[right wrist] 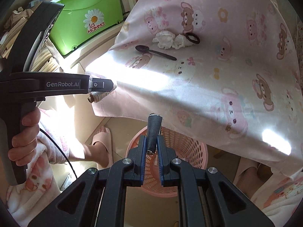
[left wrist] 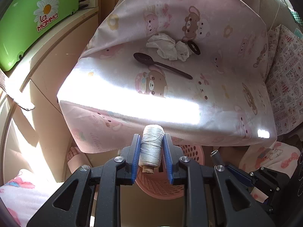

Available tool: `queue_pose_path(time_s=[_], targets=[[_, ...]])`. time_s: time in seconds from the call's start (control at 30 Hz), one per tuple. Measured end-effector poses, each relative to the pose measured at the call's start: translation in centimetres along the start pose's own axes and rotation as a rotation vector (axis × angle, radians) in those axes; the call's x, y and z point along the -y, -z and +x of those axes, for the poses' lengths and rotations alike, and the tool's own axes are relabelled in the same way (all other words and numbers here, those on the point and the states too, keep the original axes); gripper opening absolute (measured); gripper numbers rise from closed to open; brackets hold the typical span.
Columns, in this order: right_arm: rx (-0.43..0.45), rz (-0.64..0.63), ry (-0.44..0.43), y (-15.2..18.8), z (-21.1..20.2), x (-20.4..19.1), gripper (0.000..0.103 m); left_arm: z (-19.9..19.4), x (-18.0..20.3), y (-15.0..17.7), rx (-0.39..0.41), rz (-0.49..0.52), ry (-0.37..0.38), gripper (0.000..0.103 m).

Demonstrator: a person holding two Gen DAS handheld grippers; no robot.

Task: Collect trash
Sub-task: 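Carry the spool and black cylinder in both tools over the wastebasket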

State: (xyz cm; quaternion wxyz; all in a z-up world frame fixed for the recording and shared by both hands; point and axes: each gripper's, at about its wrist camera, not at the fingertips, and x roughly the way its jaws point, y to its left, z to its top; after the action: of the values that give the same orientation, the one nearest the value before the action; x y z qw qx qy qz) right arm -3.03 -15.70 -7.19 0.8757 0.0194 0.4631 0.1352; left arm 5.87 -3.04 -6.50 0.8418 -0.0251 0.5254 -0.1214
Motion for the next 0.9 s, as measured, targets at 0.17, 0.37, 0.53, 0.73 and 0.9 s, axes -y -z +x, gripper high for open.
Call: queue_pose_path(time_s=[0.17, 0.37, 0.53, 0.73, 0.9], targets=[[-0.034, -0.014, 0.033, 0.7, 1.6, -0.1, 0.012, 1.6, 0.7, 0.7, -0.032, 0.027, -0.039, 0.023], [-0.095, 0.007, 0.032, 1.5, 3.7, 0.5, 0.012, 3.7, 1.1, 1.4, -0.082, 0.041, -0.073, 0.023], [-0.135, 0.009, 0.039, 1.9, 4.9, 0.8, 0.012, 4.8, 1.3, 2.1, -0.112, 0.064, -0.095, 0.023], [-0.176, 0.054, 0.058, 2.3, 6.8, 2.0, 0.013, 6.1, 1.8, 2.4, -0.129, 0.077, -0.111, 0.023], [-0.207, 0.075, 0.081, 2.9, 8.4, 2.7, 0.013, 7.6, 2.4, 2.5, -0.145, 0.094, -0.108, 0.023]])
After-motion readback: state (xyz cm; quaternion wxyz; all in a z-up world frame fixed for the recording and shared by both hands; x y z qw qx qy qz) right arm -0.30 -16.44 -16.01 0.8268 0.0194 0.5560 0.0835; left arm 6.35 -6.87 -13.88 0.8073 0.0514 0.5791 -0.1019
